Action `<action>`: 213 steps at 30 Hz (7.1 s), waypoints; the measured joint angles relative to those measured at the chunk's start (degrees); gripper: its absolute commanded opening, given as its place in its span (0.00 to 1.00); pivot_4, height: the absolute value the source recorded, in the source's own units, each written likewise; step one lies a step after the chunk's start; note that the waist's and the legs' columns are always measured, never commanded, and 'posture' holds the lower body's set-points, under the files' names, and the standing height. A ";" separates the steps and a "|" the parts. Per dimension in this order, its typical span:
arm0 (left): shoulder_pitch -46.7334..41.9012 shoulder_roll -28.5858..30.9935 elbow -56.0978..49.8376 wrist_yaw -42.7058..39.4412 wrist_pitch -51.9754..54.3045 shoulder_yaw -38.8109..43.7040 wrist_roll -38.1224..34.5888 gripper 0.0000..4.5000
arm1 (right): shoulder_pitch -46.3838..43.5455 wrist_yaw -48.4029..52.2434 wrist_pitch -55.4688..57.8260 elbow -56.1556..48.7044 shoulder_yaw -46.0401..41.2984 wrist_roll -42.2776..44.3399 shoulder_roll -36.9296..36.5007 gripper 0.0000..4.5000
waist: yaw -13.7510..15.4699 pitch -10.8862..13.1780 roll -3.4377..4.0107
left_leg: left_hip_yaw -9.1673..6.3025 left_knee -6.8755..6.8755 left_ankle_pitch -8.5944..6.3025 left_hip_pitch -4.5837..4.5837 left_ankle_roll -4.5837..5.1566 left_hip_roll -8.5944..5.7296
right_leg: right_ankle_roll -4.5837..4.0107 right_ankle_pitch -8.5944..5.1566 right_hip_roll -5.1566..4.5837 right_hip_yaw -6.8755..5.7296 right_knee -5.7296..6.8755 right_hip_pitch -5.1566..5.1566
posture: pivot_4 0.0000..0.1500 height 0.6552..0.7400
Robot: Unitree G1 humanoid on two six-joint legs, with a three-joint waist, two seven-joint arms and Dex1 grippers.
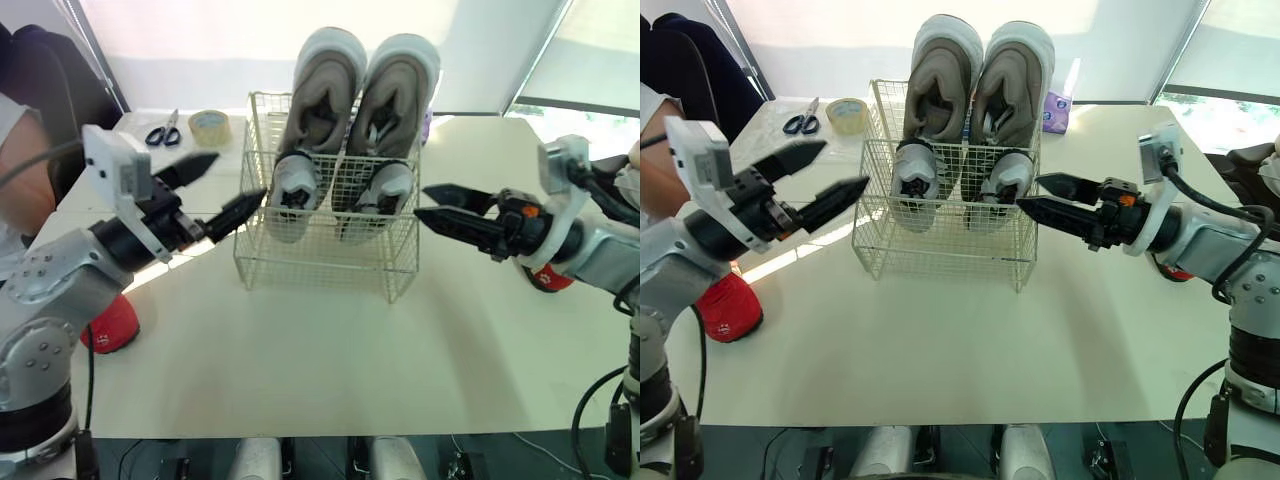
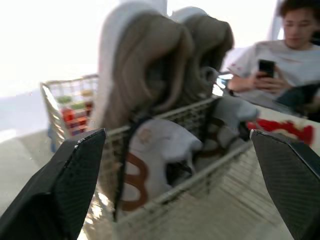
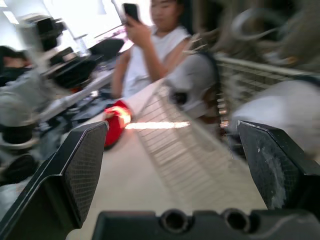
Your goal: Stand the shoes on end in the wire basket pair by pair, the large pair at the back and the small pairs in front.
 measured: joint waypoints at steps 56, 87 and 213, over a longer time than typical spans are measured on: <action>11.34 9.56 -11.70 1.47 3.96 -20.64 -7.62 0.99 | 2.12 -12.86 -59.98 63.02 -3.50 -52.26 12.15 1.00 | -1.83 0.05 0.71 | 0.08 -0.34 0.27 0.59 -0.45 0.06 | -0.29 -0.12 0.38 0.48 0.01 0.21 | 1.00 1.00; -19.56 13.20 29.80 4.46 3.59 -5.21 -34.96 1.00 | -37.87 14.42 -52.20 41.12 4.30 -41.02 -0.36 0.47 | -1.87 0.69 0.92 | 0.14 -1.31 0.93 1.04 -1.57 0.20 | -0.33 -0.21 1.01 0.91 0.18 0.01 | 1.00 1.00; -2.32 20.55 14.98 -18.10 7.74 -3.50 -3.84 0.73 | -16.58 31.34 -18.91 8.98 11.50 -30.17 -9.64 0.96 | -1.56 0.88 0.28 | 0.09 -0.82 0.63 0.28 -1.05 0.11 | -0.24 -0.11 0.67 0.91 0.06 -0.39 | 1.00 1.00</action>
